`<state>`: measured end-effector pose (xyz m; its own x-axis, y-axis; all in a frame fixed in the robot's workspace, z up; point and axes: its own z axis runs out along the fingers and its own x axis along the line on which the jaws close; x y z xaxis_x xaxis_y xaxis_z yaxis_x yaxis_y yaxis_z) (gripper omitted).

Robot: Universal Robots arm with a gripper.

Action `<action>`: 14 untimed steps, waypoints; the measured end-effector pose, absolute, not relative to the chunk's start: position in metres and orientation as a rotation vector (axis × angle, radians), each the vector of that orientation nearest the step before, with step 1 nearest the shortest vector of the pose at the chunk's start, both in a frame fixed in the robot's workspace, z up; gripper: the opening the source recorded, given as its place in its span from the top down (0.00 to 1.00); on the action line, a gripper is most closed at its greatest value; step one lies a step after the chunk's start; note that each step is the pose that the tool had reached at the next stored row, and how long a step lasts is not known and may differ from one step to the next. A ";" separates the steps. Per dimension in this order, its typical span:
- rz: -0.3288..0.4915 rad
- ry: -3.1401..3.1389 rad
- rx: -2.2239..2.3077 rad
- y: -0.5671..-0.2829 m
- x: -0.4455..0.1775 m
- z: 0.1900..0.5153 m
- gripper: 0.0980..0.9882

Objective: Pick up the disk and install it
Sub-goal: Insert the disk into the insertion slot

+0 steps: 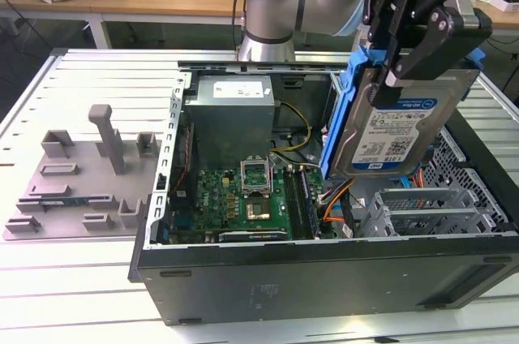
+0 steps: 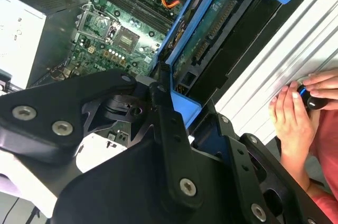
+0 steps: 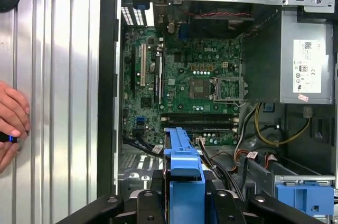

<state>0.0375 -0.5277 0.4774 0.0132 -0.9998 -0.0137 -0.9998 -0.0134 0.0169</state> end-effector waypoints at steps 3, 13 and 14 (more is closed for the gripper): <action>-0.034 -2.205 2.234 -0.531 0.045 0.477 0.70; -0.034 -2.205 2.234 -0.534 0.067 0.475 0.70; -0.034 -2.205 2.234 -0.534 0.070 0.475 0.70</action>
<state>0.0703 -0.5341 0.4750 0.0131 -0.9998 -0.0136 -0.9998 -0.0134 0.0169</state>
